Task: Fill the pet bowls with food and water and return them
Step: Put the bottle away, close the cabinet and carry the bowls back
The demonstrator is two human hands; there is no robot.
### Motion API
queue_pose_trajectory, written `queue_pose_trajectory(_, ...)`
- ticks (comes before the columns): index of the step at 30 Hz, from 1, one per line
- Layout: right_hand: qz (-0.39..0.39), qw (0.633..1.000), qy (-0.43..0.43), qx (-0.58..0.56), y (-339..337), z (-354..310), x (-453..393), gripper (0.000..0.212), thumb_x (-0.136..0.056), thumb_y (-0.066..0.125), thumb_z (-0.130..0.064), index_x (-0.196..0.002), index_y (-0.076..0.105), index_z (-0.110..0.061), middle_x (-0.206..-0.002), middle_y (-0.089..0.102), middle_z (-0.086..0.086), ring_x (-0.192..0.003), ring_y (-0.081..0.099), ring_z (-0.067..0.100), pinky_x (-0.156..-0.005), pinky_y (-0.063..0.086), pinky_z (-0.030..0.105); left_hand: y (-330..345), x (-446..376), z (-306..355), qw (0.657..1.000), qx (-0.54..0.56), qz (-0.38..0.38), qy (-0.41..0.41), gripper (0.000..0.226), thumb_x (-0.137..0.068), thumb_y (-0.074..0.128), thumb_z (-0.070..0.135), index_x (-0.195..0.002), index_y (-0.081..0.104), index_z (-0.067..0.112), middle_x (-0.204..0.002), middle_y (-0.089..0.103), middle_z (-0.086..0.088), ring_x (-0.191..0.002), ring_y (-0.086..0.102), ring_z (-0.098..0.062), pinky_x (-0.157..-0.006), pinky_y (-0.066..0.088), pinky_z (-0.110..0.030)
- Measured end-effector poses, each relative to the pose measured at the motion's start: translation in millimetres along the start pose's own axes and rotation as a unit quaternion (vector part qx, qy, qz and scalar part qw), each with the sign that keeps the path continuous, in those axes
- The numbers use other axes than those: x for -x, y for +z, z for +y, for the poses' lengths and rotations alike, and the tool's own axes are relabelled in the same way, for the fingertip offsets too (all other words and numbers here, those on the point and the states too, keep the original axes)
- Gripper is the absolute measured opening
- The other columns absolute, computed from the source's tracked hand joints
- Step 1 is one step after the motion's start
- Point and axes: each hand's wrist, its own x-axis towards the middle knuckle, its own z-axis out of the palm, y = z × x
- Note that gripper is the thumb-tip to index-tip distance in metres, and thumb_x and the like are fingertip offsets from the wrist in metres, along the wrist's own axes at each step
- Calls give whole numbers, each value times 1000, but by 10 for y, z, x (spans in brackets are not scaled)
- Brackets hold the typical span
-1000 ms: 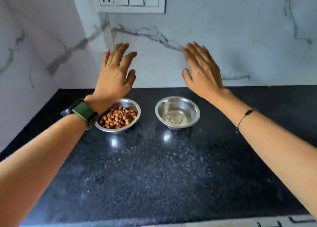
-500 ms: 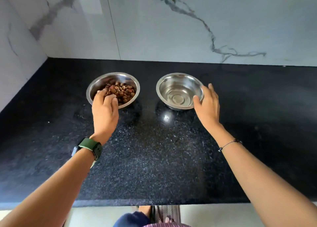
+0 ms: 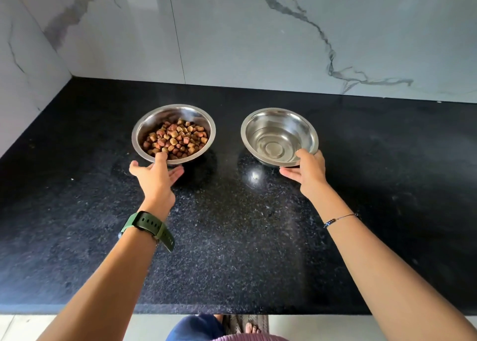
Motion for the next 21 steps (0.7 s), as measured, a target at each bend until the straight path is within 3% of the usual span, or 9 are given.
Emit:
queue_pose_trajectory(5,-16,998,7,-60,70,-37,1,47,-84,41,7,-123,41,-20,-124,52,17,-92,64,38,-51,57,33,69,50,105,998,48,-51,-3,60,-89,46,-6,-140,28,20,-126,40,-3,-107,52,-24,-58,61,-33)
queue_pose_trajectory(10,-26,995,15,-94,129,-66,65,61,-84,39,13,-137,37,-17,-126,49,15,-95,62,34,-48,56,31,32,70,174,994,90,-52,-46,57,-88,42,-9,-136,36,21,-126,42,-8,-107,51,-33,-52,60,-36)
queue_pose_trajectory(14,-42,995,9,-93,164,-69,167,58,-84,38,14,-133,39,-17,-125,47,15,-102,59,37,-47,55,30,-109,178,129,992,106,-50,-55,58,-88,42,-8,-136,39,24,-125,44,-8,-100,54,-29,-55,61,-38)
queue_pose_trajectory(21,-88,994,-4,-58,194,-23,433,48,-84,37,14,-122,41,-17,-119,49,16,-96,61,36,-45,55,29,-538,435,128,989,144,1,-23,48,-89,40,-5,-128,43,23,-131,46,-11,-110,57,-36,-46,56,-26)
